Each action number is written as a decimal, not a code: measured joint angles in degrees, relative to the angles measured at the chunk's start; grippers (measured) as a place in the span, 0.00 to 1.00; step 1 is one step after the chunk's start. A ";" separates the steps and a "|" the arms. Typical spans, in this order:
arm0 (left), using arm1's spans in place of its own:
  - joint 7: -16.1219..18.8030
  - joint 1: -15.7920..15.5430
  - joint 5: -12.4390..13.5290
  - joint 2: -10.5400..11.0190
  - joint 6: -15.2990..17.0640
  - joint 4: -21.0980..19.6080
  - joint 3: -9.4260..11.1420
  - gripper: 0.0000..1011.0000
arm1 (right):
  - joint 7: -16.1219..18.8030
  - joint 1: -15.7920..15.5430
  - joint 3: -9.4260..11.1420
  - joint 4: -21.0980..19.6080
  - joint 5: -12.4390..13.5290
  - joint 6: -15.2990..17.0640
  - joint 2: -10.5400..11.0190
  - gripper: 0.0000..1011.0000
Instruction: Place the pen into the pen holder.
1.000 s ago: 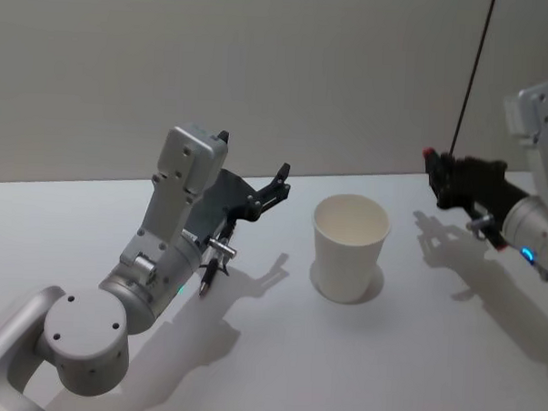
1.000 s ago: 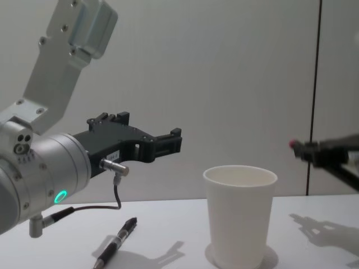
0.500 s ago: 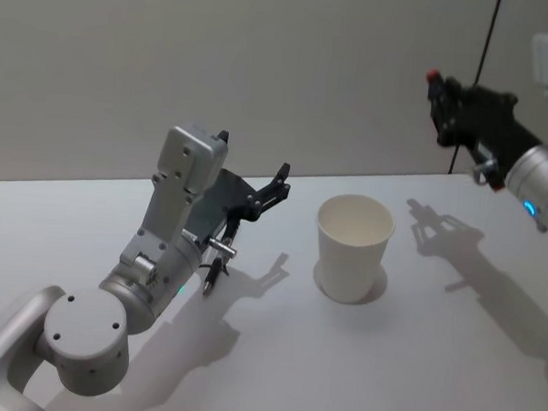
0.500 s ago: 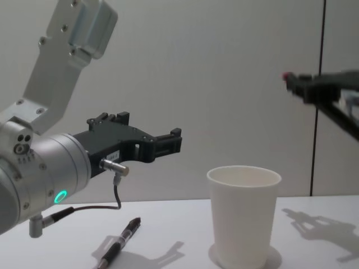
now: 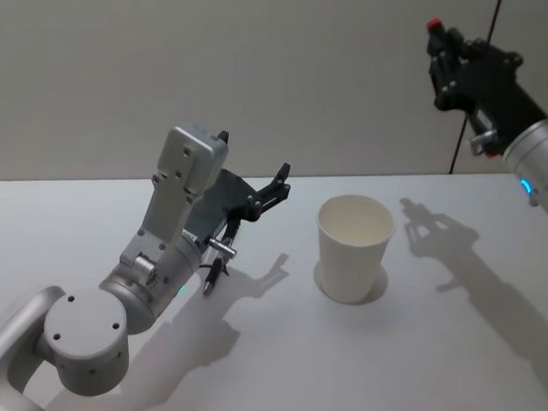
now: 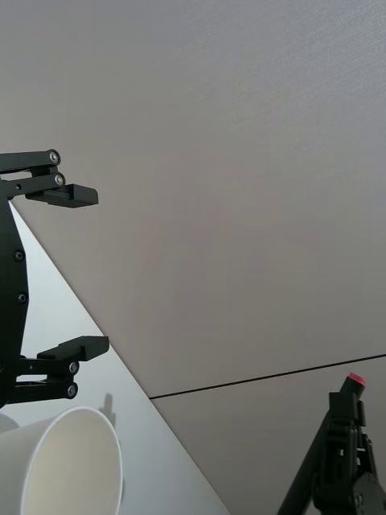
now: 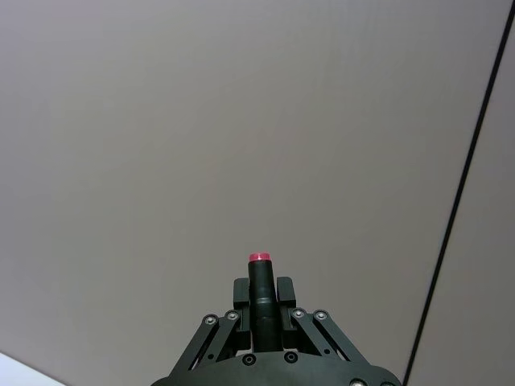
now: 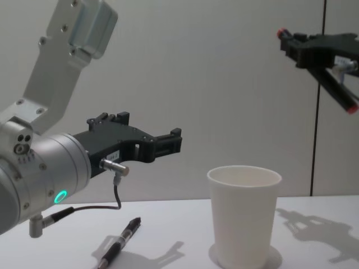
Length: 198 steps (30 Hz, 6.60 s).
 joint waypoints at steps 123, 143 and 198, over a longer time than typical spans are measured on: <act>0.00 0.00 0.00 0.00 0.00 0.00 0.00 0.99 | -0.59 -5.09 -2.02 2.96 7.02 -0.97 -0.42 0.99; 0.01 0.00 0.00 0.01 0.00 -0.01 0.00 0.99 | -7.45 -10.39 3.75 1.81 7.99 7.31 6.62 0.99; -2.30 2.89 -3.62 1.97 9.09 -3.94 -0.14 0.99 | -10.47 -24.30 0.14 -14.79 7.08 1.80 5.91 0.99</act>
